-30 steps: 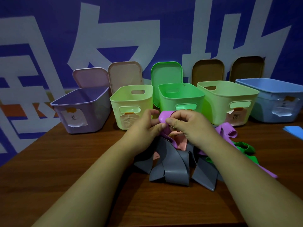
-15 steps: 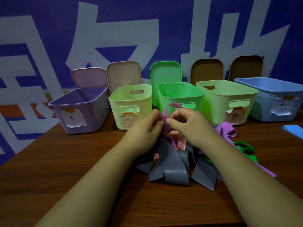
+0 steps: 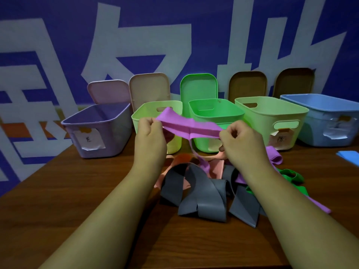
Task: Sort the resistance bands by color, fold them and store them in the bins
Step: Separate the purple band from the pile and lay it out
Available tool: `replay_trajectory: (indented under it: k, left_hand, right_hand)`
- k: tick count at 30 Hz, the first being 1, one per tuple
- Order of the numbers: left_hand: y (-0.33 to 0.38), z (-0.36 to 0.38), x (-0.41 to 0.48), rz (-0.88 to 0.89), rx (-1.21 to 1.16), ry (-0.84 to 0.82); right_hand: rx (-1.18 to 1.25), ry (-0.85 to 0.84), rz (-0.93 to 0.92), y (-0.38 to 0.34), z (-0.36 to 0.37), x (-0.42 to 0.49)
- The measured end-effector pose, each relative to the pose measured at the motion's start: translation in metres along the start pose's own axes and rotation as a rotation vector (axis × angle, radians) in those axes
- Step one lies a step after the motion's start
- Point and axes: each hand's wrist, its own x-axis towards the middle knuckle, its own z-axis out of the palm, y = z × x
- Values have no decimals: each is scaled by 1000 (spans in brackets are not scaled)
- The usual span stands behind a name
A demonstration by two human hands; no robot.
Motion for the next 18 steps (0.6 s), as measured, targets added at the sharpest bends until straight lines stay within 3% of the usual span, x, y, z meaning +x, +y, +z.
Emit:
replay_trajectory:
  k: [3, 7, 10, 12, 16, 18]
  left_hand:
    - [4, 0, -1, -7, -95, -10]
    - [5, -6, -2, 360, 157, 17]
    - [11, -6, -1, 441, 127, 21]
    - [15, -3, -1, 407, 109, -21]
    - [19, 7, -5, 28, -191, -200]
    - [18, 8, -5, -29, -235, -229]
  right_hand:
    - [-1, 40, 13, 1, 2, 2]
    - [29, 90, 10, -2, -2, 2]
    - [99, 112, 12, -9, -4, 1]
    - [219, 75, 45, -12, -4, -1]
    - [425, -54, 138, -16, -2, -4]
    - [508, -88, 175, -14, 0, -2]
